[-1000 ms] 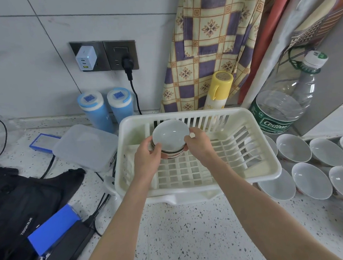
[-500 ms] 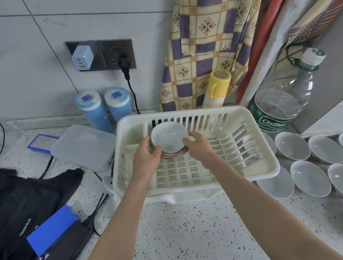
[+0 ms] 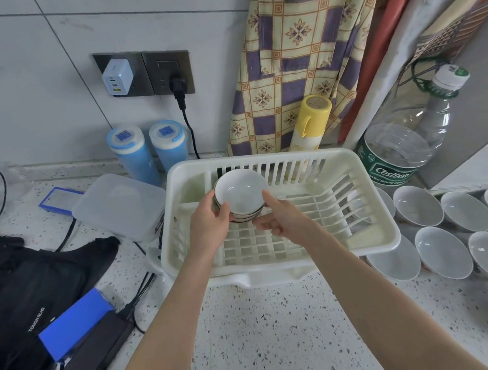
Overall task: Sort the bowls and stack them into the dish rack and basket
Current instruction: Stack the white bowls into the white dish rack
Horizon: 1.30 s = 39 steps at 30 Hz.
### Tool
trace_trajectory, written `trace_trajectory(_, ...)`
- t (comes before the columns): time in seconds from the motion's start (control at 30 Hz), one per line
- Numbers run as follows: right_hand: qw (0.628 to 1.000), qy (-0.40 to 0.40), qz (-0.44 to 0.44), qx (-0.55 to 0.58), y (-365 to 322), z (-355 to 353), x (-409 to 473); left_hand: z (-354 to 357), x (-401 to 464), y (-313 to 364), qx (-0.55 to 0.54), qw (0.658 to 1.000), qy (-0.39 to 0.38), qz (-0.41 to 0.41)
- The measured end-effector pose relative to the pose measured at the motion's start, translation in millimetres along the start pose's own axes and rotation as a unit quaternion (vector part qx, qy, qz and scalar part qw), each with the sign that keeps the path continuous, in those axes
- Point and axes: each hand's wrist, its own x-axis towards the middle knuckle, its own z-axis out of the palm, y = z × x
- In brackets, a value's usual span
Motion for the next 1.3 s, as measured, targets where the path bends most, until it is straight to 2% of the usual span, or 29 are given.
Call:
trace_trajectory(0.53, 0.995, 0.005, -0.008, 0.096, -1, 2, -2, 1, 1, 0, 0.027, 1.0, -0.005, -0.005)
trace_trajectory(0.67, 0.994, 0.007, 0.019, 0.103, -1, 2, -7, -1, 0, 1, 0.035, 0.999, -0.005, -0.008)
trace_trajectory(0.87, 0.993, 0.004, 0.036, 0.115, 3, 0, -18, -3, -5, 9, 0.013, 0.999, 0.03, -0.027)
trace_trajectory(1.0, 0.991, -0.002, 0.005, 0.131, 4, -6, -37, -11, -16, 23, -0.073, 0.995, 0.074, -0.007)
trace_trajectory(1.13, 0.987, -0.004, -0.043, 0.155, 3, -14, -67, -17, -40, 38, -0.125, 0.988, 0.066, 0.054)
trace_trajectory(1.3, 0.949, 0.051, -0.179, 0.255, 18, -38, -104, -6, -93, 47, -0.209, 0.974, 0.035, 0.079)
